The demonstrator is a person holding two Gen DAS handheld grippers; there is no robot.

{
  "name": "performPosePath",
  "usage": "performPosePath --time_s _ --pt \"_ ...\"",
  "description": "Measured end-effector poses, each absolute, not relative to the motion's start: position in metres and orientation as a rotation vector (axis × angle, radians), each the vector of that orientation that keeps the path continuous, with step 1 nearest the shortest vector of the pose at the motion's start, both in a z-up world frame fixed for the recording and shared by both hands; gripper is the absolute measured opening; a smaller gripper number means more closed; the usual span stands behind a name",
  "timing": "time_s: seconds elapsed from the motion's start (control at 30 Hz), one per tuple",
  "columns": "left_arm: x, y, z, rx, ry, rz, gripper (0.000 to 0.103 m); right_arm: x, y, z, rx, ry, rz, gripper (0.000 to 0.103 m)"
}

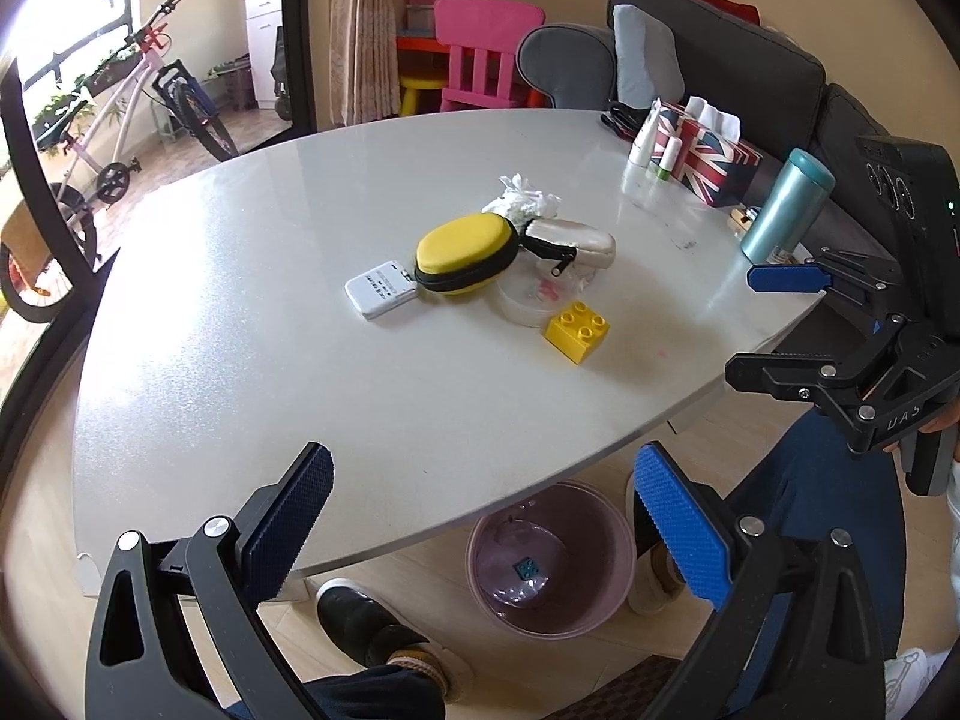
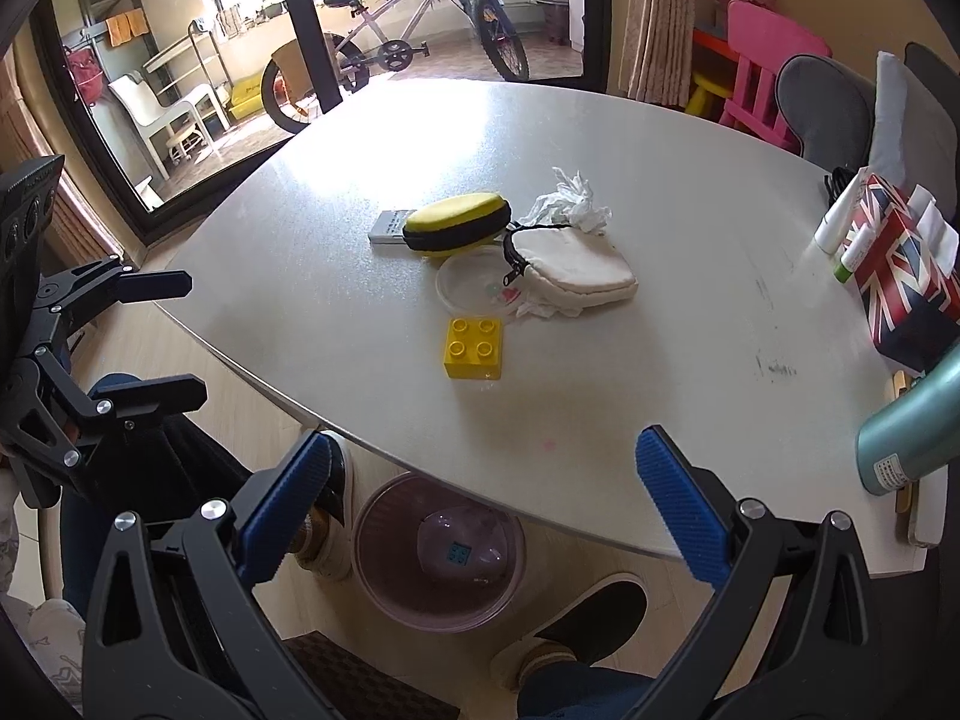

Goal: Collect trash
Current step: 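Move both open tools back over the table, then grasp the yellow Lego block with the right tool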

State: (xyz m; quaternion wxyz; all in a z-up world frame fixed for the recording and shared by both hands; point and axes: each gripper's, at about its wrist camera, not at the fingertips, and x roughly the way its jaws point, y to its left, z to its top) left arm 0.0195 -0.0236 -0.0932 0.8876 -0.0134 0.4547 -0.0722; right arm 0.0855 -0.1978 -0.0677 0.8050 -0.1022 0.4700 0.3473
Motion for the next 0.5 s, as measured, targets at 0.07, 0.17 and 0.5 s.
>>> performPosePath --time_s 0.07,0.17,0.5 --pt "0.024 -0.018 -0.093 -0.033 0.941 -0.141 0.097 0.091 -0.190 -0.068 -0.226 1.008 0.751 0.100" --pt "0.030 -0.009 -0.094 -0.043 0.940 -0.128 0.097 0.099 -0.177 -0.072 -0.243 1.017 0.756 0.100" --pt "0.048 0.016 -0.101 -0.071 0.952 -0.110 0.097 0.122 -0.142 -0.099 -0.285 1.086 0.754 0.100"
